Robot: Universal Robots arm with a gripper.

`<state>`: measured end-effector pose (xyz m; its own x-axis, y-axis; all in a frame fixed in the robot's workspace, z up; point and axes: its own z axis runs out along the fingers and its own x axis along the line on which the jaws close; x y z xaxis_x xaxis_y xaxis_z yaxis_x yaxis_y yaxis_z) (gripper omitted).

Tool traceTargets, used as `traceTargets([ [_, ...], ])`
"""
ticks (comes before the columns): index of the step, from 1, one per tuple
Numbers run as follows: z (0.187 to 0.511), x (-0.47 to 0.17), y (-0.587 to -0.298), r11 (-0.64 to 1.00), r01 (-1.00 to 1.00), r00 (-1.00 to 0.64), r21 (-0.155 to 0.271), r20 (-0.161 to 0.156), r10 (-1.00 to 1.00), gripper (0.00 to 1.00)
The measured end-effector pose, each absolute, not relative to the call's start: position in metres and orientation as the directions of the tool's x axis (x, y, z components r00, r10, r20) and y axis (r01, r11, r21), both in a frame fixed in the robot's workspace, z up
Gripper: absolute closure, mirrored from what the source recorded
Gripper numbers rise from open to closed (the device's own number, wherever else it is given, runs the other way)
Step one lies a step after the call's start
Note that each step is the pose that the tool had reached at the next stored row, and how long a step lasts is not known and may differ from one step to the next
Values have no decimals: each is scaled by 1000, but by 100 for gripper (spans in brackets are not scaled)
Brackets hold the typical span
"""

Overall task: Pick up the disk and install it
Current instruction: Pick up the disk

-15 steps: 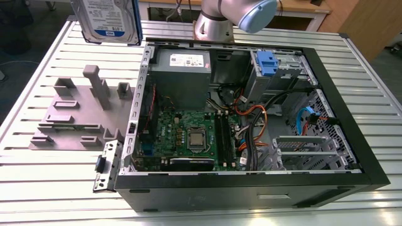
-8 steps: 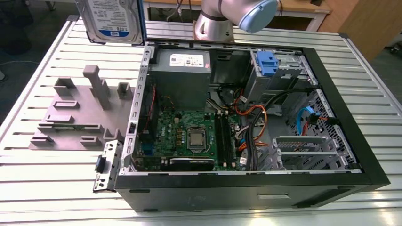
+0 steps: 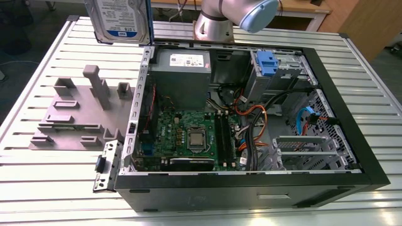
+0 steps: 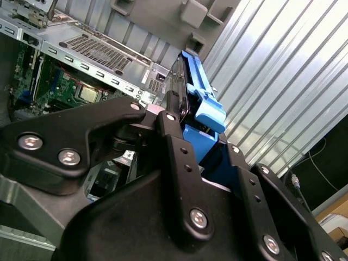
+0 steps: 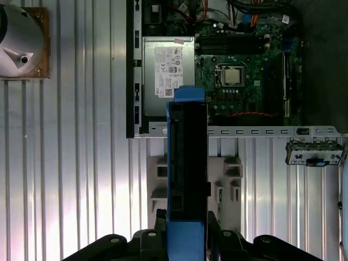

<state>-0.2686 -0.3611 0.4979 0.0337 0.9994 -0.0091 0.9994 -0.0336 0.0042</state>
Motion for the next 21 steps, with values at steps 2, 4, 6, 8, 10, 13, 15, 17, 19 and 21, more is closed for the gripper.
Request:
traceTargets([
  [2,498,-265,-361,-34,999,34,4,-9,999,64],
  [4,498,-261,-361,-34,999,34,4,-9,999,64],
  [6,498,-257,-361,-34,999,34,4,-9,999,64],
  [8,498,-253,-361,-34,999,34,4,-9,999,64],
  [10,498,-249,-361,-34,999,34,4,-9,999,64],
  [13,498,-243,-361,-34,999,34,4,-9,999,64],
  [15,498,-239,-361,-34,999,34,4,-9,999,64],
  [17,498,-235,-361,-34,999,34,4,-9,999,64],
  [19,498,-231,-361,-34,999,34,4,-9,999,64],
  [21,498,-227,-361,-34,999,34,4,-9,999,64],
])
